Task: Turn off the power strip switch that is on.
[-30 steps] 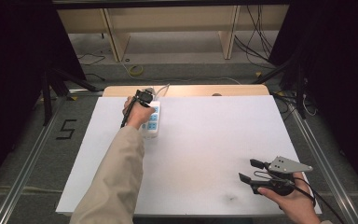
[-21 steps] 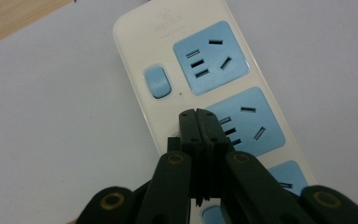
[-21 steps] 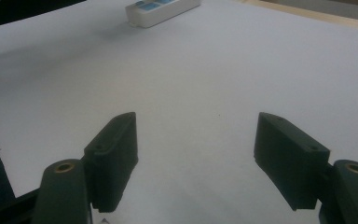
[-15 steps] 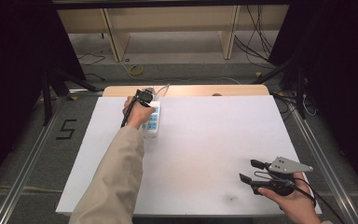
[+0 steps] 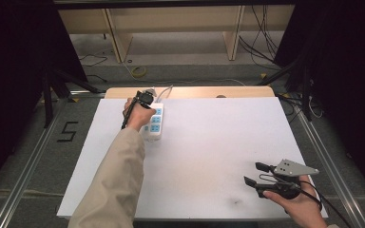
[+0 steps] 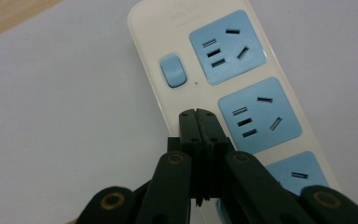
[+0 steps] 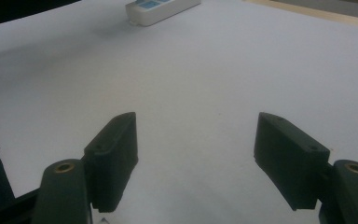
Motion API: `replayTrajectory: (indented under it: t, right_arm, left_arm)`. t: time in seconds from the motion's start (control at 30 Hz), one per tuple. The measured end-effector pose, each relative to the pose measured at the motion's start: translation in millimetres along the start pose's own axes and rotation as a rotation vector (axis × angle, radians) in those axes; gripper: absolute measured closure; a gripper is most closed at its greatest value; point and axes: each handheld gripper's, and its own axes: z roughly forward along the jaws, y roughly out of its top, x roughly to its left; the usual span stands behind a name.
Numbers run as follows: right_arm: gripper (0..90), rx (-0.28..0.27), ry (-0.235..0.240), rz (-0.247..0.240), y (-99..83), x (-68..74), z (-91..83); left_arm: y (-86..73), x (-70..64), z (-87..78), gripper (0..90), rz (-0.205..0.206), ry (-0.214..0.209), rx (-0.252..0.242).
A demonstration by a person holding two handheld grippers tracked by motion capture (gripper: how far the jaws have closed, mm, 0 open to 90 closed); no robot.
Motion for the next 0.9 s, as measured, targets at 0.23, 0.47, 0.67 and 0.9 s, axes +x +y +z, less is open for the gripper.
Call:
replayTrajectory:
  t: [0.23, 0.47, 0.67, 0.9]
  right_arm:
    - [30.6, 0.004, 0.004, -0.005, 0.6, 1.1, 0.8]
    - [30.6, -0.001, 0.002, -0.003, 0.1, 0.5, -0.1]
    - [30.6, 0.004, 0.007, -0.006, 0.7, 1.0, 1.0]
    - [30.6, 0.005, 0.011, -0.008, 1.1, 1.3, 1.9]
  left_arm:
    - [0.7, -1.0, 0.6, 90.0, 0.006, 0.0, 0.004]
    - [0.4, 0.8, 1.1, 90.0, -0.001, 0.006, 0.009]
    - [0.2, 1.5, 1.2, 90.0, -0.007, 0.001, 0.011]
    - [0.5, 0.4, 1.7, 90.0, 0.007, 0.009, 0.032]
